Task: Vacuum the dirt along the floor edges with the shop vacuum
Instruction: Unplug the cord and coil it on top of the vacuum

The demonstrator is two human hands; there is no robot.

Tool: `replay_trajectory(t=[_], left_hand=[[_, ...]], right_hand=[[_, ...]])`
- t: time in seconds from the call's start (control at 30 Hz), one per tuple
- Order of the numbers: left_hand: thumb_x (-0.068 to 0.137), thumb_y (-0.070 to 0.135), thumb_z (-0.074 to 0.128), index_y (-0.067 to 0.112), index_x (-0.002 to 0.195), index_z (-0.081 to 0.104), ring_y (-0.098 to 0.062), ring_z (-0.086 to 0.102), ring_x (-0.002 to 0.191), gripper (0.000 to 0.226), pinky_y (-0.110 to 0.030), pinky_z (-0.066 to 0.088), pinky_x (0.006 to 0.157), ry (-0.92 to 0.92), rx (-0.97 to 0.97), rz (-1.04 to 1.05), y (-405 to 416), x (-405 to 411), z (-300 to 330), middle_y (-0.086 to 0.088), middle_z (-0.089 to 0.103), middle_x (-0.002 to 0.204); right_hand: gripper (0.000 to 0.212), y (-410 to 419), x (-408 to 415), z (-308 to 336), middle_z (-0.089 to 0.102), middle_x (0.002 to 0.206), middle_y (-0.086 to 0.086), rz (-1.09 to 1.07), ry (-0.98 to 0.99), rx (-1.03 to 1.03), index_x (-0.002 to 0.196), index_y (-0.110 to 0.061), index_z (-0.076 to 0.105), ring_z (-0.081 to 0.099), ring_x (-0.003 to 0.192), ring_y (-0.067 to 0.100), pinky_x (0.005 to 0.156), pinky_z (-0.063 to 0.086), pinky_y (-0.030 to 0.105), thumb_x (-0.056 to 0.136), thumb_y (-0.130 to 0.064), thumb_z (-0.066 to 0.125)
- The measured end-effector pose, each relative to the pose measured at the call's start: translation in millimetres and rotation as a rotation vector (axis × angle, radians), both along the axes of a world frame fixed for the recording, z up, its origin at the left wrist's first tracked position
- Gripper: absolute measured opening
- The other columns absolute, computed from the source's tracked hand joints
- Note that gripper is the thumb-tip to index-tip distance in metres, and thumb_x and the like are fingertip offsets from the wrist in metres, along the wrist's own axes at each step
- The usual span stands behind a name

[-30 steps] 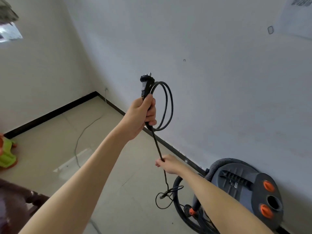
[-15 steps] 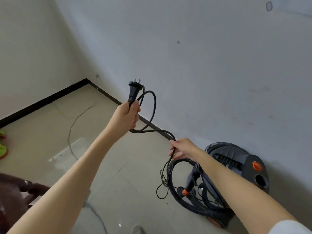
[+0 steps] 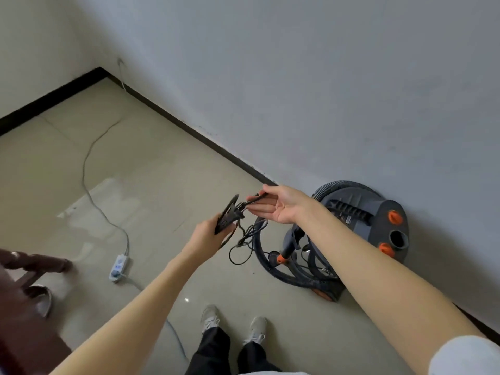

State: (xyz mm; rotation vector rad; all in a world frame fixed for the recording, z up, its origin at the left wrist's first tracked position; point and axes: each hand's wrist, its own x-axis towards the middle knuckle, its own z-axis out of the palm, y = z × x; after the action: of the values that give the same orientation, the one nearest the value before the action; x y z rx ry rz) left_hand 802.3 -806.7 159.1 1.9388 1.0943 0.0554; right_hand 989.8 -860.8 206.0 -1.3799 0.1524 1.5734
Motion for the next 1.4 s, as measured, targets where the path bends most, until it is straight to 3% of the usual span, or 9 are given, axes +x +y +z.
replay_trajectory(t=[0.1, 0.3, 0.5, 0.67, 0.73, 0.87, 1.13, 1.3, 1.4], left_hand=[[0.095, 0.016, 0.052, 0.018, 0.099, 0.055, -0.016, 0.043, 0.065, 0.005, -0.015, 0.031, 0.056, -0.101, -0.089, 0.037, -5.8, 11.9, -18.2, 0.001, 0.052, 0.068], [0.096, 0.009, 0.05, 0.013, 0.095, 0.058, -0.004, 0.04, 0.055, 0.009, -0.013, 0.031, 0.051, -0.205, -0.177, 0.063, -2.7, 32.0, -36.2, 0.006, 0.047, 0.061], [0.097, 0.008, 0.046, 0.02, 0.091, 0.048, -0.007, 0.041, 0.056, 0.013, -0.014, 0.031, 0.049, -0.097, -0.07, 0.023, -9.2, 32.9, -53.4, 0.008, 0.047, 0.064], [0.099, 0.009, 0.039, 0.019, 0.104, 0.048, -0.019, 0.059, 0.071, 0.014, -0.025, 0.046, 0.066, 0.008, -0.183, 0.183, -17.4, 7.1, -87.8, -0.004, 0.059, 0.076], [0.099, 0.011, 0.038, 0.014, 0.108, 0.049, -0.02, 0.063, 0.068, 0.015, -0.035, 0.053, 0.071, 0.049, -0.236, 0.25, -24.0, -1.2, -105.7, -0.006, 0.061, 0.068], [0.1, 0.014, 0.035, 0.01, 0.1, 0.047, -0.024, 0.058, 0.055, 0.012, -0.028, 0.044, 0.056, 0.141, -0.379, 0.28, -39.3, -14.7, -144.5, -0.008, 0.059, 0.057], [0.102, 0.016, 0.034, 0.012, 0.086, 0.043, -0.02, 0.061, 0.054, 0.019, -0.035, 0.049, 0.061, -0.128, -0.722, 0.609, -61.5, -44.0, -184.1, -0.004, 0.051, 0.061], [0.103, 0.016, 0.035, 0.009, 0.082, 0.042, -0.015, 0.045, 0.041, 0.023, -0.033, 0.055, 0.057, -0.326, -0.835, 0.77, -44.7, -61.5, -190.1, 0.0, 0.043, 0.053], [0.103, 0.016, 0.035, 0.009, 0.08, 0.042, -0.013, 0.039, 0.038, 0.025, -0.027, 0.051, 0.049, -0.404, -0.873, 0.841, -34.7, -67.8, -192.5, 0.002, 0.04, 0.048]], right_hand=[[0.03, 4.3, -0.7, -7.5, 0.071, 0.072, 0.019, -0.006, 0.033, 0.014, 0.075, -0.005, 0.053, 0.07, 0.06, 0.031, 0.087, 0.05, 0.042, 0.102, -0.015, 0.044], [0.027, 2.6, 22.0, -19.4, 0.072, 0.078, 0.019, -0.035, 0.045, 0.045, 0.078, -0.003, 0.058, 0.072, 0.066, 0.033, 0.074, 0.057, 0.044, 0.1, -0.014, 0.047], [0.021, -26.2, 35.1, -43.6, 0.073, 0.084, 0.015, 0.035, -0.051, 0.004, 0.092, -0.001, 0.061, 0.072, 0.077, 0.025, 0.084, 0.055, 0.036, 0.101, -0.012, 0.045], [0.018, -60.2, 30.5, -88.4, 0.066, 0.098, 0.014, 0.164, -0.205, -0.106, 0.106, 0.0, 0.057, 0.065, 0.094, 0.027, 0.093, 0.05, 0.038, 0.101, -0.012, 0.045], [0.024, -72.1, 19.7, -109.8, 0.065, 0.106, 0.018, 0.244, -0.246, -0.173, 0.118, 0.003, 0.055, 0.061, 0.1, 0.029, 0.099, 0.047, 0.039, 0.101, -0.011, 0.044], [0.032, -91.7, -9.9, -156.3, 0.06, 0.126, 0.023, 0.481, -0.304, -0.27, 0.13, 0.001, 0.05, 0.058, 0.117, 0.033, 0.1, 0.044, 0.036, 0.1, -0.011, 0.045], [0.083, -116.9, -72.1, -250.2, 0.032, 0.154, 0.007, 0.967, -0.397, -0.266, 0.153, -0.017, 0.018, 0.033, 0.14, 0.023, 0.113, 0.028, 0.033, 0.087, -0.015, 0.069], [0.117, -105.5, -106.7, -304.6, 0.004, 0.162, 0.004, 0.887, -0.459, -0.224, 0.154, -0.016, -0.008, 0.008, 0.148, 0.019, 0.118, 0.012, 0.035, 0.077, -0.019, 0.08], [0.109, -99.6, -121.6, -342.6, 0.003, 0.162, 0.004, 0.939, -0.434, -0.209, 0.154, -0.02, 0.001, -0.002, 0.149, 0.019, 0.12, 0.009, 0.041, 0.078, -0.025, 0.079]])
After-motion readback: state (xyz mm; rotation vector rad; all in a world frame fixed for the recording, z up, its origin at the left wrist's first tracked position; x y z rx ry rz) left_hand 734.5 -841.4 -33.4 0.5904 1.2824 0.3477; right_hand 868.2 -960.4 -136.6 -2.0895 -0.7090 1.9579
